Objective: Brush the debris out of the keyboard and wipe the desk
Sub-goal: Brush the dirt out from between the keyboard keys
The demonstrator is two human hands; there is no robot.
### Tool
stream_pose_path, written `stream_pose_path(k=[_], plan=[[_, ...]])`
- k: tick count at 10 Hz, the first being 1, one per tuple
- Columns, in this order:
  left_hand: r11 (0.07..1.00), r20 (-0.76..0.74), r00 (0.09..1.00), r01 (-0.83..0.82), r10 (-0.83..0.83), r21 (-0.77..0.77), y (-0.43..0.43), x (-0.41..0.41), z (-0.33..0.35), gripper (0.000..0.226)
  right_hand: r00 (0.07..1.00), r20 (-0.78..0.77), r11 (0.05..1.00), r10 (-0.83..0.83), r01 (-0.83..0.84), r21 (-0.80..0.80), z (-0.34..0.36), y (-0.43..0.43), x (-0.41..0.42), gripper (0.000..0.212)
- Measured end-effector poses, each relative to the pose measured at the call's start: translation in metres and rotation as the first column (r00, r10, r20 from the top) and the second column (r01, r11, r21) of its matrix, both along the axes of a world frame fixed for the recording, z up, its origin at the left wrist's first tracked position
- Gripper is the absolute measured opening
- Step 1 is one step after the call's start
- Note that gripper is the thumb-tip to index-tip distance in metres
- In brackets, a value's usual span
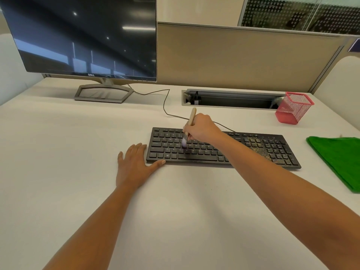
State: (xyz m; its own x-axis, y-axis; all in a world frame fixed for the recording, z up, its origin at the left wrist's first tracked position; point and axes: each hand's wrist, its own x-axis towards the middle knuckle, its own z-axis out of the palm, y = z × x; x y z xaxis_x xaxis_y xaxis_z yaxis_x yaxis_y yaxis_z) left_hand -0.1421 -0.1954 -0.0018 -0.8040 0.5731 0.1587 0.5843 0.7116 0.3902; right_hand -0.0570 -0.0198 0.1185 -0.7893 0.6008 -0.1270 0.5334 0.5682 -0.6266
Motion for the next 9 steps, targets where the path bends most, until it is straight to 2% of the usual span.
stream_pose_path(k=[2,4,5,7,8,9], plan=[[1.0,-0.003,1.0,0.006,-0.006,0.001,0.0,0.001,0.001,0.084,0.976,0.164,0.989,0.145,-0.144,-0.019,0.0,-0.008,0.006,0.019],[1.0,-0.003,1.0,0.005,-0.005,-0.001,-0.001,0.0,0.0,0.084,0.989,-0.001,0.989,0.148,-0.148,0.002,0.001,-0.006,0.0,0.025],[1.0,0.001,1.0,0.002,-0.002,-0.01,0.0,0.0,0.001,0.085,0.976,0.049,0.974,0.213,-0.216,0.07,0.0,-0.008,0.004,0.026],[1.0,-0.004,1.0,0.003,-0.003,-0.007,0.0,0.001,0.002,0.083,0.947,0.272,0.952,0.169,-0.229,0.205,0.006,0.002,0.011,0.023],[1.0,-0.005,1.0,0.002,-0.002,-0.001,0.0,0.002,0.003,0.083,0.964,0.237,0.95,0.117,-0.179,0.256,0.011,0.008,0.012,0.024],[1.0,0.0,1.0,0.003,-0.003,0.0,-0.001,0.002,0.003,0.083,0.991,0.111,0.976,0.078,-0.099,0.195,0.008,0.011,0.012,0.024]])
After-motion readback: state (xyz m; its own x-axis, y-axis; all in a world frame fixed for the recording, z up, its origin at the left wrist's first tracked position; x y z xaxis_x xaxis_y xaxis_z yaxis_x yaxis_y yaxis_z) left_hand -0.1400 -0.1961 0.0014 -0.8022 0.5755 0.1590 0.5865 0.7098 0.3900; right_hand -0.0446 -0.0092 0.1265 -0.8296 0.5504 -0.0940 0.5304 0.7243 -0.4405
